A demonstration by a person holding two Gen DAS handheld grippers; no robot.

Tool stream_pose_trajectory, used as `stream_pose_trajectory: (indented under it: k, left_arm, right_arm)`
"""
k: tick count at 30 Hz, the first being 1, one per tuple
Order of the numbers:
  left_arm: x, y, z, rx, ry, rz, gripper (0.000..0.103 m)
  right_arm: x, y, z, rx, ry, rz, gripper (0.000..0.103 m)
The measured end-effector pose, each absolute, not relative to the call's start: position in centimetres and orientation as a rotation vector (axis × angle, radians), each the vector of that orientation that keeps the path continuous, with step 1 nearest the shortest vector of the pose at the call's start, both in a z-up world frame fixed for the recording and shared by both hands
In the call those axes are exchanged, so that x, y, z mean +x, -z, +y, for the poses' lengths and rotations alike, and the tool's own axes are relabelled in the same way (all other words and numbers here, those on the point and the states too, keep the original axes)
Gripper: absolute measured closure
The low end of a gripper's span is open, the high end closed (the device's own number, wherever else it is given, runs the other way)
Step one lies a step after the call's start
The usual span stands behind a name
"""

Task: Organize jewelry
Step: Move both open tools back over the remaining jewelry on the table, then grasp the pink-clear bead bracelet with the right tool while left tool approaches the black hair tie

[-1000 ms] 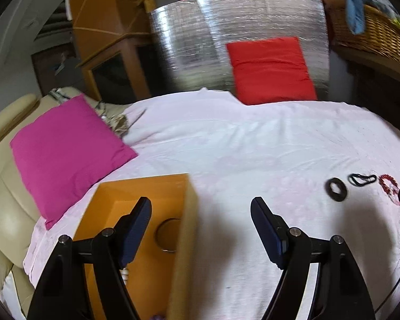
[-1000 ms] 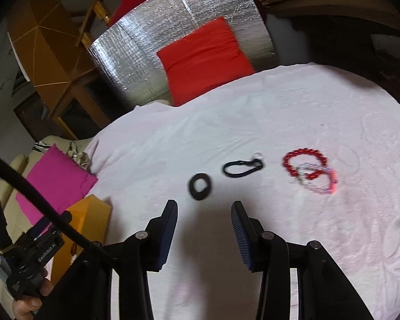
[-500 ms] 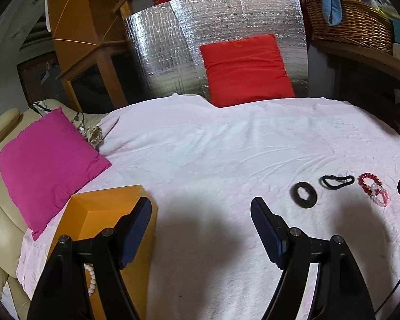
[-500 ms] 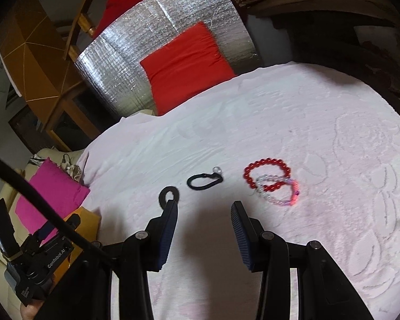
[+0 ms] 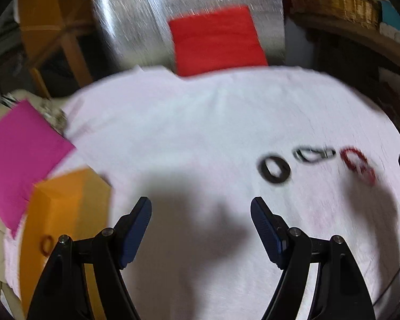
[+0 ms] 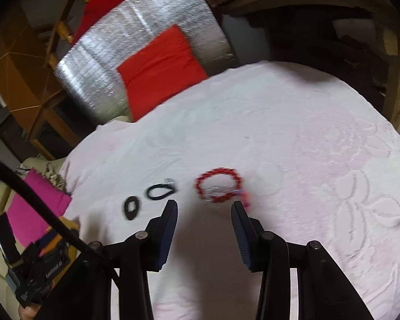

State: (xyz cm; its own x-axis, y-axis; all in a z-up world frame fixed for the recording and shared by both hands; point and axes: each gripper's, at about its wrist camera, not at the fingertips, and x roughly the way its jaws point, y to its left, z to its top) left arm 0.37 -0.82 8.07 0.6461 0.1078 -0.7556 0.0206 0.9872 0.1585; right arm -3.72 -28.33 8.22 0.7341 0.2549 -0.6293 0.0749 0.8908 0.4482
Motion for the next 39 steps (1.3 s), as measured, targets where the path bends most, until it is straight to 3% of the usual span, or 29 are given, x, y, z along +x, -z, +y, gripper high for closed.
stream_pose_trajectory:
  k: [9, 19, 26, 31, 39]
  left_arm:
    - [1.7, -4.9, -1.5, 0.162, 0.002, 1.009, 0.026]
    - [1.9, -4.5, -1.0, 0.133, 0.0, 1.037, 0.026]
    - [1.7, -4.2, -1.2, 0.15, -0.002, 1.048, 0.026]
    - [1.9, -4.3, -1.0, 0.131, -0.013, 1.051, 0.026]
    - [2.2, -3.8, -1.4, 0.144, -0.004, 1.055, 0.026]
  right_arm:
    - [-0.2, -5.0, -31.6, 0.606, -0.069, 0.851, 0.057]
    - [1.8, -2.5, -31.6, 0.6, -0.043, 0.899, 0.057]
    - [2.6, -1.6, -30.6, 0.775, -0.338, 0.91, 0.057]
    - [0.7, -5.0, -30.7, 0.749, -0.483, 0.788, 0.057]
    - [1.9, -3.1, -30.3, 0.64, -0.2, 0.895, 0.057]
